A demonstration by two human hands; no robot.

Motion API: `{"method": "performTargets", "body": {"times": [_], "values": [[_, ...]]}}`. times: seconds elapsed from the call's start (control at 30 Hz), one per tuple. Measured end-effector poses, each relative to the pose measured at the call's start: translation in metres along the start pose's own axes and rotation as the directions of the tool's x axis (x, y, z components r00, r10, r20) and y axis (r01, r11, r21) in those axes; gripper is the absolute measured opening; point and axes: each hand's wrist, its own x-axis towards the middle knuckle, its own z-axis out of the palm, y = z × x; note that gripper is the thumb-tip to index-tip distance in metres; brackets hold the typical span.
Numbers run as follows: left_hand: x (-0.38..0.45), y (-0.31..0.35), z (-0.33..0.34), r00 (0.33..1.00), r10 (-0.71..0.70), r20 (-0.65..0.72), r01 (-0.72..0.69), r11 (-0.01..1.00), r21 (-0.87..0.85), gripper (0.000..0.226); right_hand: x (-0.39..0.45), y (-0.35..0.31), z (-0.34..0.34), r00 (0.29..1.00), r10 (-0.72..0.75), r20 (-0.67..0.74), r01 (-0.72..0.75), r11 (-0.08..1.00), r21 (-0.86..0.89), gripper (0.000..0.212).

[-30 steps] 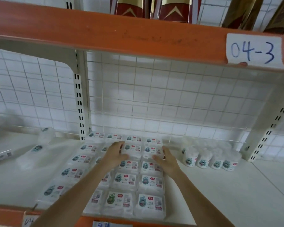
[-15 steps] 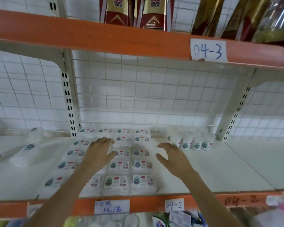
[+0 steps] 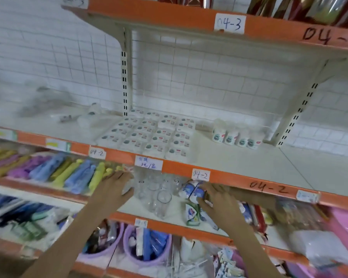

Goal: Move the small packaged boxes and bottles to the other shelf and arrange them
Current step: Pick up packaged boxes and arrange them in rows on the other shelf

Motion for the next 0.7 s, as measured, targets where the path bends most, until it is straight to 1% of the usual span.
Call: {"method": "performTargets", "body": {"times": [0.03, 0.13, 0.23, 0.33, 0.37, 0.47, 0.63, 0.7], "values": [[-0.017, 0.0, -0.002, 0.999, -0.024, 0.024, 0.024, 1.0, 0.002, 0.038, -0.007, -0.007, 0.004, 0.999, -0.032, 0.012, 0.032, 0.999, 0.01, 0.038], [-0.067, -0.008, -0.022, 0.99, -0.127, 0.064, 0.124, 0.991, 0.056, 0.04, -0.019, -0.04, 0.013, 0.989, -0.102, 0.109, 0.089, 0.989, 0.114, 0.046], [-0.118, -0.025, -0.054, 0.966, -0.247, 0.075, 0.234, 0.961, 0.144, 0.031, -0.022, -0.079, 0.025, 0.968, -0.212, 0.135, 0.181, 0.961, 0.211, 0.046], [-0.165, -0.049, -0.086, 0.895, -0.44, 0.079, 0.425, 0.892, 0.154, 0.041, -0.016, -0.128, 0.034, 0.929, -0.331, 0.163, 0.277, 0.918, 0.285, 0.051], [-0.179, -0.057, -0.096, 0.869, -0.49, 0.072, 0.475, 0.866, 0.159, 0.042, -0.012, -0.145, 0.039, 0.911, -0.378, 0.166, 0.317, 0.897, 0.308, 0.051], [-0.215, -0.08, -0.124, 0.81, -0.586, 0.02, 0.573, 0.798, 0.184, 0.041, -0.001, -0.197, 0.047, 0.861, -0.483, 0.162, 0.399, 0.837, 0.375, 0.04], [-0.259, -0.129, -0.169, 0.732, -0.673, -0.107, 0.68, 0.71, 0.182, 0.04, 0.024, -0.293, 0.058, 0.794, -0.599, 0.103, 0.492, 0.733, 0.471, 0.039], [-0.269, -0.155, -0.183, 0.709, -0.69, -0.145, 0.705, 0.685, 0.187, 0.035, 0.038, -0.331, 0.064, 0.776, -0.625, 0.09, 0.513, 0.707, 0.487, 0.04]]}}
